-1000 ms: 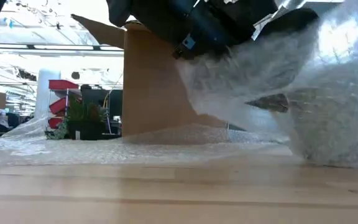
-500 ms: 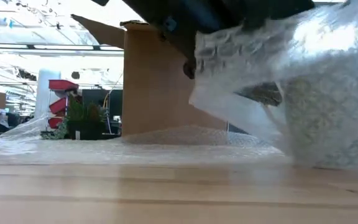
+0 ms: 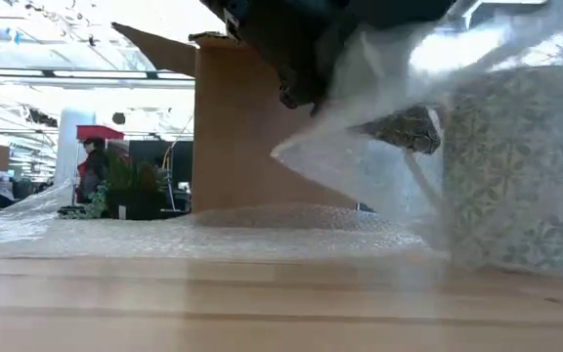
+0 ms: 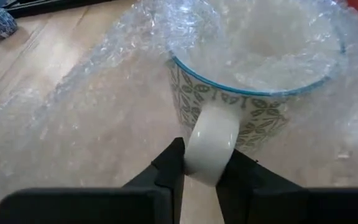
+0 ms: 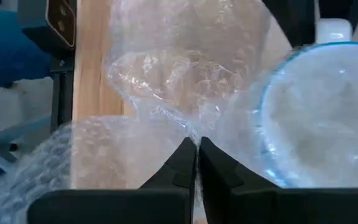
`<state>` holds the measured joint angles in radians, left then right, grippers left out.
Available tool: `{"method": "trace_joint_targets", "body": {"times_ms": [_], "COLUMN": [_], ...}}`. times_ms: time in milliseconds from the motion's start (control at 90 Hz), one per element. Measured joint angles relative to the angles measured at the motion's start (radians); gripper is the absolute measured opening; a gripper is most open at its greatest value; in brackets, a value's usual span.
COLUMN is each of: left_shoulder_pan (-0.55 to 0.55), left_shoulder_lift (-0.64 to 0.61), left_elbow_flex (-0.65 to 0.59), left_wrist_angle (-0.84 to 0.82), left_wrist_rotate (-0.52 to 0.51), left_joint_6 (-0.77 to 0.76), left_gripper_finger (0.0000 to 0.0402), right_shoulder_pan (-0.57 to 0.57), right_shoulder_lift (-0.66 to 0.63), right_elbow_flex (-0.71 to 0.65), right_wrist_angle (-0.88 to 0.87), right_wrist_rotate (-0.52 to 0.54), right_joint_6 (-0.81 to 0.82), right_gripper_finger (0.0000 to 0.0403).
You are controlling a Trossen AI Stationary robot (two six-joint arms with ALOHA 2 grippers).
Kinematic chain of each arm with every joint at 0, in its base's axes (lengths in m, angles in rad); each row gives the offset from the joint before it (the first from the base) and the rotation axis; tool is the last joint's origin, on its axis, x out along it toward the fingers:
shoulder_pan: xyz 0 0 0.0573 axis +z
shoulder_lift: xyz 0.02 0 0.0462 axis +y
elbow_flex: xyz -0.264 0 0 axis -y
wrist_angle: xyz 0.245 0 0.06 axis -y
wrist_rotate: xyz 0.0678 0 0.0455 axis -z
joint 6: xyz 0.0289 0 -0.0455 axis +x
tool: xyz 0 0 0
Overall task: Wrap mug
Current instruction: Wrap the green patterned mug into the bubble wrap
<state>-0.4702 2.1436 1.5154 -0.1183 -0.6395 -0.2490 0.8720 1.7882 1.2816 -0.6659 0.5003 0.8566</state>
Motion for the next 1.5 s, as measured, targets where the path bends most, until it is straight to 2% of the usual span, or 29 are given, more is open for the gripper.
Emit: {"method": "trace_joint_targets", "body": {"times_ms": [189, 356, 533, 644, 778, 1067, 1256, 1411, 1500], "left_shoulder_pan": [0.0, -0.004, -0.031, -0.047, -0.043, -0.035, -0.04, -0.069, -0.083], "left_shoulder_lift": [-0.011, -0.072, -0.127, -0.152, -0.165, -0.163, -0.166, -0.22, -0.26], "left_elbow_flex": [0.0, 0.0, 0.0, 0.0, 0.001, 0.001, 0.001, 0.0, 0.001], "left_wrist_angle": [-0.014, -0.055, -0.088, -0.049, -0.046, -0.043, -0.085, -0.189, -0.22], "left_wrist_rotate": [0.047, 0.061, 0.088, 0.118, 0.12, 0.137, 0.127, -0.013, -0.037], "left_joint_6": [0.002, 0.006, 0.028, 0.07, 0.128, 0.329, 0.385, 0.386, 0.385], "left_gripper_finger": [0.0085, 0.011, 0.0112, 0.0113, 0.0112, 0.0107, 0.0107, 0.0107, 0.0107], "right_shoulder_pan": [-0.01, -0.012, -0.012, -0.012, -0.016, -0.055, -0.099, -0.124, -0.132], "right_shoulder_lift": [0.0, 0.0, 0.0, 0.0, 0.0, -0.002, -0.001, -0.001, -0.002], "right_elbow_flex": [0.0, 0.0, 0.0, 0.001, 0.051, 0.118, 0.121, 0.121, 0.122], "right_wrist_angle": [-0.001, -0.003, -0.001, -0.001, -0.008, -0.018, -0.03, -0.053, -0.054], "right_wrist_rotate": [-0.001, -0.002, -0.002, -0.003, -0.002, -0.003, -0.004, -0.005, -0.005], "right_joint_6": [0.0, 0.0, 0.0, -0.001, -0.033, -0.062, 0.021, 0.075, 0.081], "right_gripper_finger": [0.0, 0.0, 0.0, 0.0, 0.0, 0.0, 0.0, 0.0, 0.0]}}
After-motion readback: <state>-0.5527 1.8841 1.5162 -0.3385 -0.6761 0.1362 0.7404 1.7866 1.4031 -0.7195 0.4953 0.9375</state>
